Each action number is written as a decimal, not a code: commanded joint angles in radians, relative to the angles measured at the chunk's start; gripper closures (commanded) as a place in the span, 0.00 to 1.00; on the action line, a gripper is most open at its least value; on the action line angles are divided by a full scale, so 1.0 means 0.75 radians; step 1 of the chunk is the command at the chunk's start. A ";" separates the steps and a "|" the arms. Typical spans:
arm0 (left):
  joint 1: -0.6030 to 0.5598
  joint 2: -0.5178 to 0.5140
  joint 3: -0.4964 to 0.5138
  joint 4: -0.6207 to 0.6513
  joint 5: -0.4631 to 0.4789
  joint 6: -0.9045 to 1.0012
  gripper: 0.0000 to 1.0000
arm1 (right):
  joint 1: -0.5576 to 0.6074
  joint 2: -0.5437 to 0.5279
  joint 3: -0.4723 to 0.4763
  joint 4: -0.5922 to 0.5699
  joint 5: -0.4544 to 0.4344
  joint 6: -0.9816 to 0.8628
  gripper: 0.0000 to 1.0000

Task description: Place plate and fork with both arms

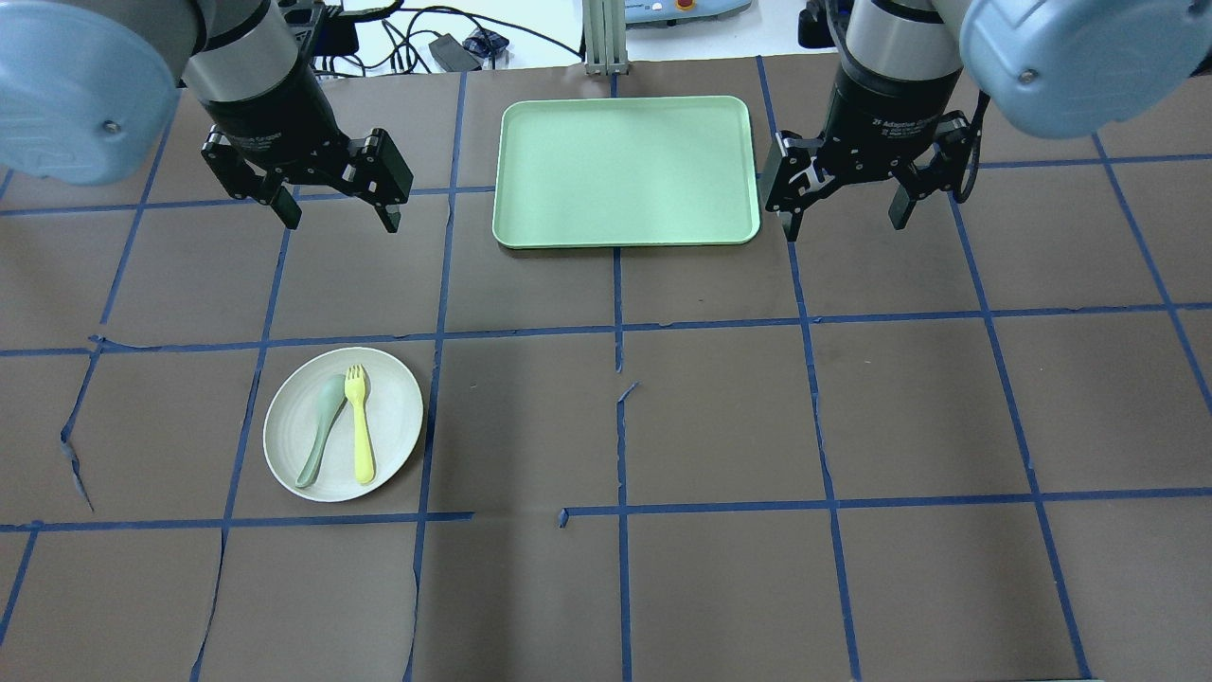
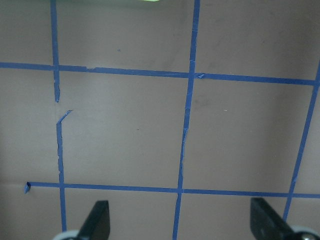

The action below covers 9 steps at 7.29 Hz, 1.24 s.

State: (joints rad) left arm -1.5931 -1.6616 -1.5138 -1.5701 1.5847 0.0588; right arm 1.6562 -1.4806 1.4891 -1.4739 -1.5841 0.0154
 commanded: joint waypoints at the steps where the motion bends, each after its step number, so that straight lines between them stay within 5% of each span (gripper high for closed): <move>1: -0.003 0.000 -0.002 -0.003 0.004 -0.001 0.00 | 0.003 0.000 0.001 0.000 -0.001 0.000 0.00; 9: -0.007 0.000 -0.013 0.018 0.008 -0.017 0.00 | 0.005 0.013 0.009 -0.004 -0.009 0.000 0.00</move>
State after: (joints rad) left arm -1.5992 -1.6611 -1.5239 -1.5588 1.5905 0.0450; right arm 1.6597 -1.4719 1.4946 -1.4766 -1.5930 0.0154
